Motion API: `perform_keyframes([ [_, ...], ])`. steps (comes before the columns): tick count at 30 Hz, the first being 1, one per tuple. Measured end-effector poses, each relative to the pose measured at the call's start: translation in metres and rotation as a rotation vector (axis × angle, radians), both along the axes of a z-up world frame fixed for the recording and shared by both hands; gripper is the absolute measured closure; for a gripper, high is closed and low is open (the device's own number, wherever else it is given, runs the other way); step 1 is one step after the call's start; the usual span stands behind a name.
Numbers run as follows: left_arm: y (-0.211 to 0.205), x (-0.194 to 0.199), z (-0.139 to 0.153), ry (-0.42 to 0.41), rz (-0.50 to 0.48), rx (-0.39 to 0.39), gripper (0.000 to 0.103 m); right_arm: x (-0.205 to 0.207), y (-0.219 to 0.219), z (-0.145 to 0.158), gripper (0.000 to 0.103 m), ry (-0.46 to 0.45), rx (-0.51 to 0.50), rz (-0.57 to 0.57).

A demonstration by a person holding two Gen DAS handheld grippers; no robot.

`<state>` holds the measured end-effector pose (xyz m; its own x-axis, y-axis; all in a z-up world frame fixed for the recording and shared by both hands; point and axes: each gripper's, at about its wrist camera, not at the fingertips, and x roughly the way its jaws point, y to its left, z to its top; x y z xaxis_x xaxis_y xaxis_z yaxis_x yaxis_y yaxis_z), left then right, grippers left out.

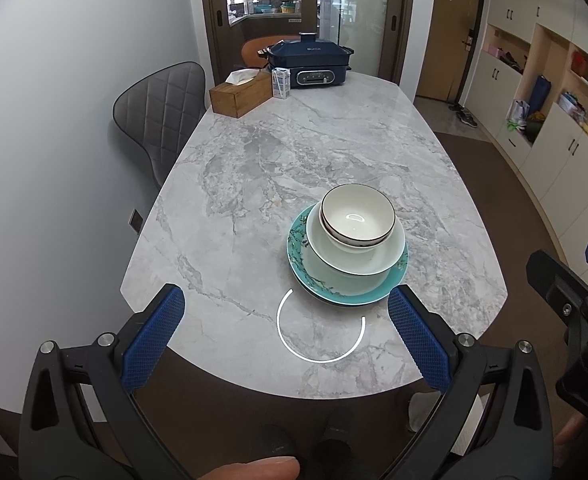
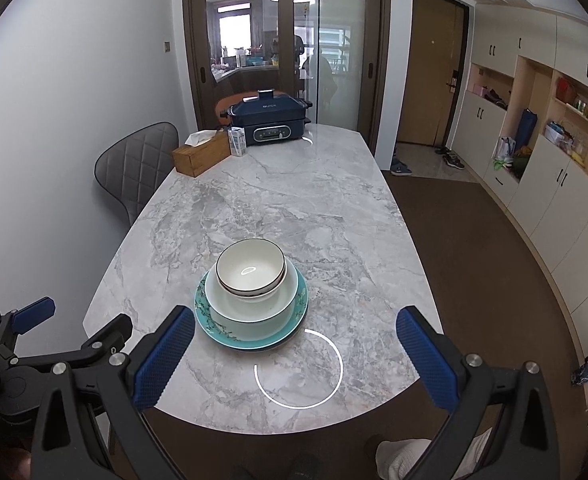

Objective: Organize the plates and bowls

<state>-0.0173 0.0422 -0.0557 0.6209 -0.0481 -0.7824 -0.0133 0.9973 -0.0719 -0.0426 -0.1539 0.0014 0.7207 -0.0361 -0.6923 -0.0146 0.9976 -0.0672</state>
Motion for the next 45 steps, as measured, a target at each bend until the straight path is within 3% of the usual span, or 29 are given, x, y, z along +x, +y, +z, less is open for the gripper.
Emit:
perform_keyframes([
  [45, -0.003, -0.019, 0.015, -0.018, -0.008, -0.001, 0.0, -0.007, -0.004, -0.008, 0.0, 0.017, 0.018, -0.035],
])
